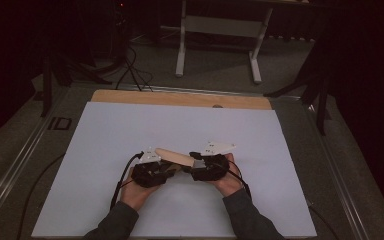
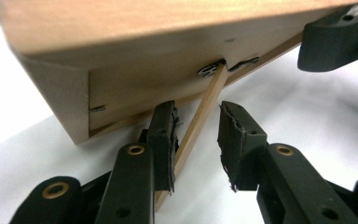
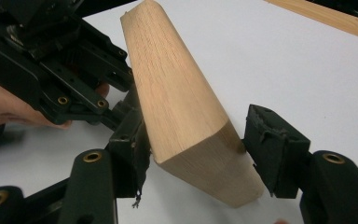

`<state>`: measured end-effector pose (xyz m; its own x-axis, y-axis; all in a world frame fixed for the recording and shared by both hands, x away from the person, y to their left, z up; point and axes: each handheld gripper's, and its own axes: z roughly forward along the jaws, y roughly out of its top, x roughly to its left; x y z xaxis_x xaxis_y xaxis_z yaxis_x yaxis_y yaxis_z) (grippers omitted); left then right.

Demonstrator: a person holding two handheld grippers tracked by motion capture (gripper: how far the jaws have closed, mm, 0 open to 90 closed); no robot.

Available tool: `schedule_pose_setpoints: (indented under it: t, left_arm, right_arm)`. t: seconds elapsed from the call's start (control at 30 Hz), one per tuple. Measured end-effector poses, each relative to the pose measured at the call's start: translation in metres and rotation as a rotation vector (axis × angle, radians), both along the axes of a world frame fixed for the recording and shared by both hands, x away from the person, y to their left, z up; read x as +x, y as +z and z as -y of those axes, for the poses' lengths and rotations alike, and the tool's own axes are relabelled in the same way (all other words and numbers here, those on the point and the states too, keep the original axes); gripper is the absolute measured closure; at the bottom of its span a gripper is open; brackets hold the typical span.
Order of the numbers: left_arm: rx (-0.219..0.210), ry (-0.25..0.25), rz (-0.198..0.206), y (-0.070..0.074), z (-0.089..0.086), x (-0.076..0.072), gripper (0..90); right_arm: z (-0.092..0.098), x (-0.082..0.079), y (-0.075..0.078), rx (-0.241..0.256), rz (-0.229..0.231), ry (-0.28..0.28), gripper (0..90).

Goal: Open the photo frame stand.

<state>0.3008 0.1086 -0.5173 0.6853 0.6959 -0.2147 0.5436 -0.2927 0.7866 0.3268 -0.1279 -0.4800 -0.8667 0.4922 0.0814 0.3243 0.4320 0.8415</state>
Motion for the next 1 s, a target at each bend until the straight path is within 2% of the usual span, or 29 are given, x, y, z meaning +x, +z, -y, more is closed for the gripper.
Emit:
schedule_pose_setpoints:
  t: [0.2,0.33,0.37,0.63,1.0]
  left_arm:
    - [-0.015,0.000,0.005,0.001,-0.002,-0.002,65.9]
    - [-0.008,0.007,0.022,0.003,-0.002,-0.004,64.8]
    - [0.005,0.008,0.032,0.004,-0.002,-0.006,64.7]
    - [0.017,0.019,0.063,0.010,-0.006,-0.010,63.2]
    - [0.038,0.026,0.078,0.012,-0.007,-0.011,61.1]
  right_arm:
    - [0.000,-0.001,0.000,0.009,0.001,0.003,39.5]
    - [0.001,-0.002,0.001,0.025,-0.002,0.008,39.2]
    - [0.003,-0.002,0.002,0.030,-0.003,0.011,38.7]
    - [0.006,-0.003,0.006,0.034,0.011,0.006,34.6]
    - [0.001,-0.006,0.001,0.004,0.016,0.025,30.6]
